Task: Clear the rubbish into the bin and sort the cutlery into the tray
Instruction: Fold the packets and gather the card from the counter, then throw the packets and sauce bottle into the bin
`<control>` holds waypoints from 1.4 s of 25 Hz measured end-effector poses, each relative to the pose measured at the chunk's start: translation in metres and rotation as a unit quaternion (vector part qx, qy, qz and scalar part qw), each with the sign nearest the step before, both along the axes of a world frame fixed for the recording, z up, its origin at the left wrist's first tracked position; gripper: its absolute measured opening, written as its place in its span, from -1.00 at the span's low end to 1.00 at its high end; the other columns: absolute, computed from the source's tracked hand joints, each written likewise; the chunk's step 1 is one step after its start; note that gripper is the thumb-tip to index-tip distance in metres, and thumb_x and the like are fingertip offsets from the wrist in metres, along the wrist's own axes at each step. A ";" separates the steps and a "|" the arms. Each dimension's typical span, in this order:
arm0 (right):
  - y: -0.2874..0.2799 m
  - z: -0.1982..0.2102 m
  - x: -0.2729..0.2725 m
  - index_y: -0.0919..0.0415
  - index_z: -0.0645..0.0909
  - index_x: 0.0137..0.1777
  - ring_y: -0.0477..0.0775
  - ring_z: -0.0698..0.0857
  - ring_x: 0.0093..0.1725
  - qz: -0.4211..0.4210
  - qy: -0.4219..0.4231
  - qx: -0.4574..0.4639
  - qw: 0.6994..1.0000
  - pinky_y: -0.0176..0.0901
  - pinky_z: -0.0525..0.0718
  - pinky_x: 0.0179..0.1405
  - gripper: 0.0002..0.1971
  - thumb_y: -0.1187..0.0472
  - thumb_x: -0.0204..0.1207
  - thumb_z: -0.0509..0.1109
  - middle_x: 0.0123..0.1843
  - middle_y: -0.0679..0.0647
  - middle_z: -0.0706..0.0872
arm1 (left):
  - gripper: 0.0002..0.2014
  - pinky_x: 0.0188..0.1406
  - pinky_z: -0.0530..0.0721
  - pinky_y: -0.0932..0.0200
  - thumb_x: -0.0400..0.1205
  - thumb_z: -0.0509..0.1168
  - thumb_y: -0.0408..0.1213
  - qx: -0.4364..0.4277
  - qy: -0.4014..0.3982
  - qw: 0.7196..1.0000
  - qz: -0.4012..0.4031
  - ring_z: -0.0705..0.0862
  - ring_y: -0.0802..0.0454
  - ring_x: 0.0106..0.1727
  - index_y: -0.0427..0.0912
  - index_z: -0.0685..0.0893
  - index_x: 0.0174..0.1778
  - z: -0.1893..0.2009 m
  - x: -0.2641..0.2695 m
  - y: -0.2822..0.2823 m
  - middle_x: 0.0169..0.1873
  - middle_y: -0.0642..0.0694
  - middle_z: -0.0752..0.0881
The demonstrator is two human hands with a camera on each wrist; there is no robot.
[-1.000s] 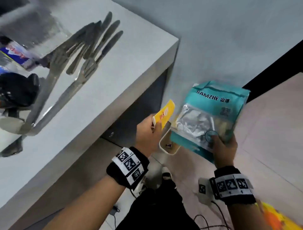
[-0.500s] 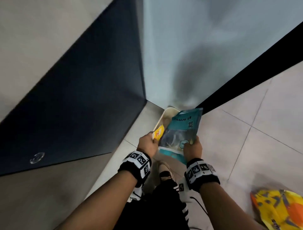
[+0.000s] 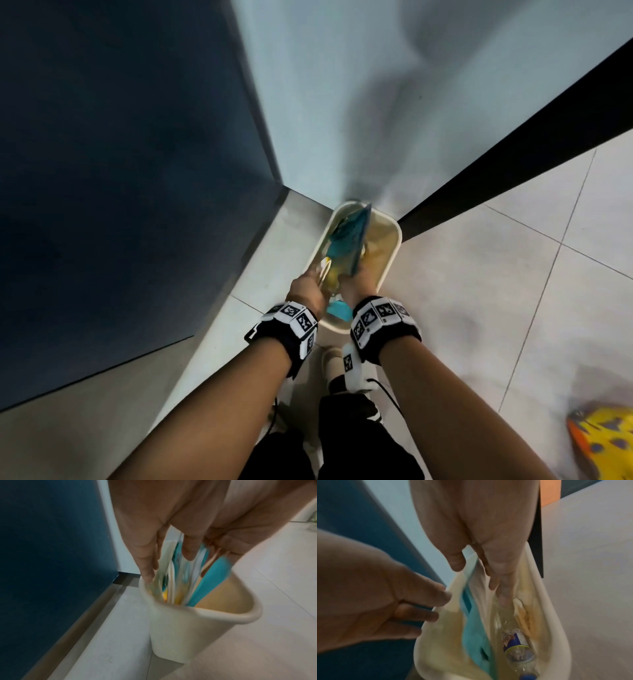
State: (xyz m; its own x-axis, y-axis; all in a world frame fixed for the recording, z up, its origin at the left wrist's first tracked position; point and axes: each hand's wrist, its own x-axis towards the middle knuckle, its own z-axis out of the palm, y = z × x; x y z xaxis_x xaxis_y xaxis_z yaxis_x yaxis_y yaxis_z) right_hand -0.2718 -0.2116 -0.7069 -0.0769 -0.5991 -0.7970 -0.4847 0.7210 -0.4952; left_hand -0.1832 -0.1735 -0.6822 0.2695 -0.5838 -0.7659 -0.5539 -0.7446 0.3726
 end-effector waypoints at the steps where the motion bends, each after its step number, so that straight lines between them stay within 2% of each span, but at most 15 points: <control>1: -0.001 0.002 -0.001 0.24 0.40 0.48 0.24 0.66 0.07 0.003 -0.003 0.010 1.000 -0.02 0.69 -0.01 -0.52 0.33 0.54 0.19 0.16 0.22 0.68 | -0.43 0.37 0.49 0.18 0.63 0.18 -0.40 0.000 0.012 1.000 0.004 0.60 -0.18 0.36 -0.02 0.30 0.58 0.004 0.002 0.003 0.36 -0.24 0.62; 4: -0.001 0.026 -0.020 0.23 0.42 0.46 0.21 0.64 0.20 -0.002 0.023 0.003 1.000 -0.15 0.56 0.09 -0.55 0.27 0.55 0.23 0.33 0.19 0.64 | -0.52 0.42 0.43 0.21 0.60 0.21 -0.40 -0.027 -0.006 0.999 0.023 0.57 -0.15 0.40 -0.15 0.46 0.48 0.037 0.012 0.014 0.40 -0.20 0.59; 7: 0.014 0.092 -0.031 0.26 0.50 0.40 0.08 0.59 0.07 0.057 0.036 -0.012 0.998 -0.16 0.52 0.10 -0.60 0.31 0.55 0.22 0.33 0.23 0.65 | -0.65 0.33 0.58 0.15 0.60 0.23 -0.38 -0.047 0.002 0.996 0.081 0.67 -0.16 0.25 -0.20 0.61 0.32 0.102 0.017 0.026 0.29 -0.19 0.68; 10: 0.032 0.180 -0.028 0.26 0.58 0.31 0.22 0.66 0.23 0.113 0.029 -0.029 0.993 -0.11 0.55 0.18 -0.66 0.30 0.55 0.23 0.29 0.28 0.68 | -0.69 0.22 0.56 0.26 0.60 0.25 -0.36 -0.081 0.024 0.988 0.128 0.69 -0.14 0.20 -0.18 0.65 0.26 0.197 0.021 0.034 0.20 -0.16 0.72; 13: 0.034 0.278 -0.017 0.24 0.63 0.20 0.28 0.68 0.22 0.170 0.013 -0.083 0.982 -0.14 0.54 0.09 -0.72 0.32 0.55 0.20 0.21 0.30 0.72 | -0.68 0.01 0.45 0.45 0.60 0.24 -0.36 -0.104 0.037 0.982 0.153 0.68 -0.07 0.21 -0.20 0.65 0.28 0.299 0.022 0.043 0.16 -0.16 0.75; 16: 0.031 0.385 0.003 0.32 0.58 0.29 0.26 0.64 0.26 0.264 -0.014 -0.112 0.958 -0.10 0.53 0.23 -0.70 0.32 0.60 0.19 0.26 0.29 0.68 | -0.69 0.22 0.53 0.33 0.58 0.24 -0.35 -0.149 0.013 0.965 0.216 0.69 -0.03 0.21 -0.17 0.68 0.23 0.404 0.034 0.050 0.13 -0.13 0.77; 17: 0.037 0.434 0.020 0.34 0.58 0.27 0.25 0.64 0.23 0.318 -0.048 -0.137 0.937 -0.09 0.52 0.25 -0.70 0.34 0.59 0.19 0.25 0.29 0.69 | -0.70 0.24 0.54 0.31 0.57 0.25 -0.34 -0.184 -0.004 0.947 0.264 0.69 -0.03 0.21 -0.16 0.69 0.21 0.451 0.046 0.068 0.12 -0.12 0.78; 18: 0.035 0.456 0.028 0.33 0.60 0.23 0.23 0.65 0.16 0.337 -0.070 -0.157 0.925 -0.11 0.53 0.23 -0.71 0.36 0.56 0.21 0.20 0.28 0.70 | -0.70 0.23 0.53 0.33 0.57 0.26 -0.33 -0.210 -0.005 0.939 0.272 0.70 -0.02 0.19 -0.16 0.69 0.21 0.476 0.052 0.071 0.09 -0.12 0.78; 20: 0.027 0.476 0.030 0.33 0.63 0.17 0.11 0.63 0.04 0.364 -0.087 -0.195 0.907 -0.37 0.51 0.00 -0.74 0.38 0.53 0.24 0.06 0.23 0.71 | -0.71 0.15 0.52 0.39 0.58 0.28 -0.32 -0.223 -0.004 0.940 0.260 0.69 0.04 0.08 -0.19 0.69 0.21 0.503 0.056 0.068 -0.03 -0.10 0.76; 22: 0.033 0.518 0.052 0.29 0.64 0.14 0.03 0.61 -0.03 0.423 -0.139 -0.223 0.867 -0.58 0.49 -0.25 -0.77 0.41 0.52 0.27 -0.06 0.13 0.67 | -0.71 -0.02 0.46 0.49 0.60 0.27 -0.30 -0.256 -0.029 0.924 0.282 0.62 0.12 -0.01 -0.20 0.67 0.23 0.552 0.071 0.088 -0.10 -0.04 0.69; 25: 0.041 0.586 0.103 0.11 0.60 0.04 -0.05 0.62 -0.06 0.494 -0.223 -0.241 0.805 -0.62 0.53 -0.22 -0.77 0.43 0.52 0.27 -0.06 0.03 0.65 | -0.73 -0.10 0.46 0.46 0.59 0.28 -0.26 -0.317 -0.118 0.874 0.349 0.63 0.14 -0.09 -0.15 0.69 0.20 0.622 0.107 0.121 -0.04 -0.03 0.73; 28: 0.055 0.631 0.148 0.02 0.58 0.05 -0.19 0.61 -0.22 0.553 -0.268 -0.274 0.740 -0.68 0.52 -0.36 -0.78 0.35 0.53 0.27 -0.06 -0.14 0.64 | -0.75 -0.10 0.52 0.41 0.57 0.31 -0.25 -0.354 -0.171 0.823 0.411 0.63 0.14 -0.17 -0.14 0.71 0.15 0.658 0.141 0.161 -0.09 -0.01 0.73; 31: 0.073 0.663 0.187 0.04 0.61 0.08 -0.13 0.58 -0.33 0.572 -0.292 -0.314 0.699 -0.56 0.55 -0.35 -0.80 0.31 0.53 0.29 -0.02 -0.10 0.65 | -0.72 0.10 0.55 0.25 0.56 0.33 -0.24 -0.348 -0.251 0.782 0.452 0.68 0.02 0.02 -0.15 0.71 0.19 0.678 0.172 0.205 0.03 -0.06 0.75; 33: 0.083 0.677 0.213 0.13 0.63 0.14 -0.05 0.60 -0.25 0.591 -0.284 -0.331 0.679 -0.27 0.63 -0.16 -0.78 0.31 0.54 0.29 0.05 -0.03 0.66 | -0.67 0.12 0.58 0.19 0.53 0.34 -0.26 -0.317 -0.303 0.771 0.463 0.69 -0.12 0.11 -0.15 0.69 0.23 0.678 0.193 0.234 0.16 -0.15 0.73; 35: 0.089 0.684 0.243 0.20 0.63 0.16 0.02 0.62 -0.13 0.615 -0.263 -0.358 0.652 -0.19 0.57 -0.05 -0.77 0.32 0.54 0.29 0.10 0.07 0.68 | -0.60 0.07 0.64 0.12 0.50 0.35 -0.23 -0.262 -0.323 0.785 0.459 0.70 -0.22 0.07 -0.09 0.64 0.29 0.670 0.211 0.258 0.27 -0.22 0.63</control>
State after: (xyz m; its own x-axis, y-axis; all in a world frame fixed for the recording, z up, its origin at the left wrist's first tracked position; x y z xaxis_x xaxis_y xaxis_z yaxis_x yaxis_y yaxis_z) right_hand -0.0284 -0.1223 -0.0225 0.9832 -0.1823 -0.0022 -0.1056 -0.5596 -0.8220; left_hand 0.0281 0.0841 -0.0121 0.9942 -0.1060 -0.0169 -0.0724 -0.7787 0.6232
